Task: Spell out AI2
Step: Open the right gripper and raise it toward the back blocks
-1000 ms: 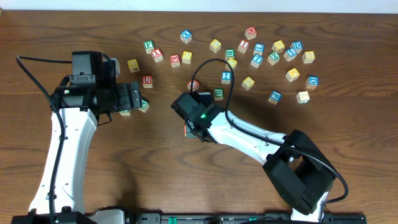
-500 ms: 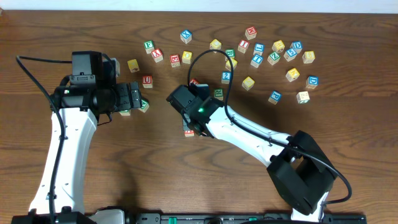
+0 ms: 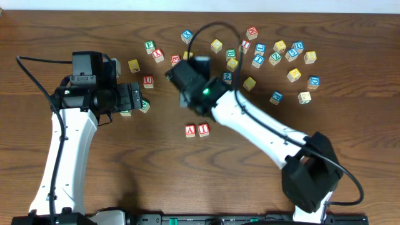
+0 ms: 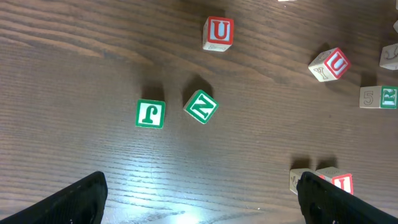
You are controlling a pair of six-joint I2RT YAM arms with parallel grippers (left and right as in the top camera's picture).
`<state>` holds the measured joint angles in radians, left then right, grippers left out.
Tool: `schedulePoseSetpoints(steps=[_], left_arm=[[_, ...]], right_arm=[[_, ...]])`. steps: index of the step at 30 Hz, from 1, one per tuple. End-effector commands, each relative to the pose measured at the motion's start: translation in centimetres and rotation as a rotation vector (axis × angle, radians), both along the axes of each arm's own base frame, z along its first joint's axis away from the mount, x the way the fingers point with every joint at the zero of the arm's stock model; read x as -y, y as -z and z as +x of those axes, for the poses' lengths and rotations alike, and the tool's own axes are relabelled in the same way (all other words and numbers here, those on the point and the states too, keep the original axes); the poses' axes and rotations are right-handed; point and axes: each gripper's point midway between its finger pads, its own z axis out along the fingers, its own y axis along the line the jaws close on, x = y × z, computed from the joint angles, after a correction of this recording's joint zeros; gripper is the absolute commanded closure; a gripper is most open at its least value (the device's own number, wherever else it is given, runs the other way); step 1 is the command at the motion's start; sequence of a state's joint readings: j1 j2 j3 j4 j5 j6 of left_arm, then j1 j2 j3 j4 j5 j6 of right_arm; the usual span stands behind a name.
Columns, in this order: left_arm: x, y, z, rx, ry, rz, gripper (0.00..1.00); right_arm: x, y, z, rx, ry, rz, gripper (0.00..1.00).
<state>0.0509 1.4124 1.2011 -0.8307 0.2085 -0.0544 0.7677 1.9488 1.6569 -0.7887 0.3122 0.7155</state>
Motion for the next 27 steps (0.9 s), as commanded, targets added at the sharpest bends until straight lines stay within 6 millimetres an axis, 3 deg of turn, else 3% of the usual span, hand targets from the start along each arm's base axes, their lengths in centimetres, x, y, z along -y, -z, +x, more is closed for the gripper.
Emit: schedulePoseSetpoints(steps=[1, 2, 6, 11, 21, 27], left_arm=[[0.1, 0.5, -0.1, -0.014, 0.009, -0.005, 0.04], [0.1, 0.5, -0.1, -0.014, 0.009, -0.005, 0.04], [0.1, 0.5, -0.1, -0.014, 0.009, -0.005, 0.04], [0.1, 0.4, -0.1, -0.014, 0.009, -0.005, 0.04], [0.1, 0.4, -0.1, -0.014, 0.009, -0.005, 0.04], [0.1, 0.4, -0.1, -0.014, 0.009, -0.005, 0.04]], right_arm=[[3.1, -3.7, 2.9, 0.074, 0.079, 0.011, 0.57], [4.7, -4.2, 4.0, 0.078, 0.117, 0.011, 0.57], [7.7, -4.2, 5.6, 0.077, 0.173, -0.003, 0.57], [9.7, -2.7, 6.5, 0.046, 0.198, -0.040, 0.56], [8.4, 2.7, 6.6, -0.090, 0.151, -0.063, 0.52], [7.7, 2.7, 7.2, -0.140, 0.103, -0.031, 0.48]])
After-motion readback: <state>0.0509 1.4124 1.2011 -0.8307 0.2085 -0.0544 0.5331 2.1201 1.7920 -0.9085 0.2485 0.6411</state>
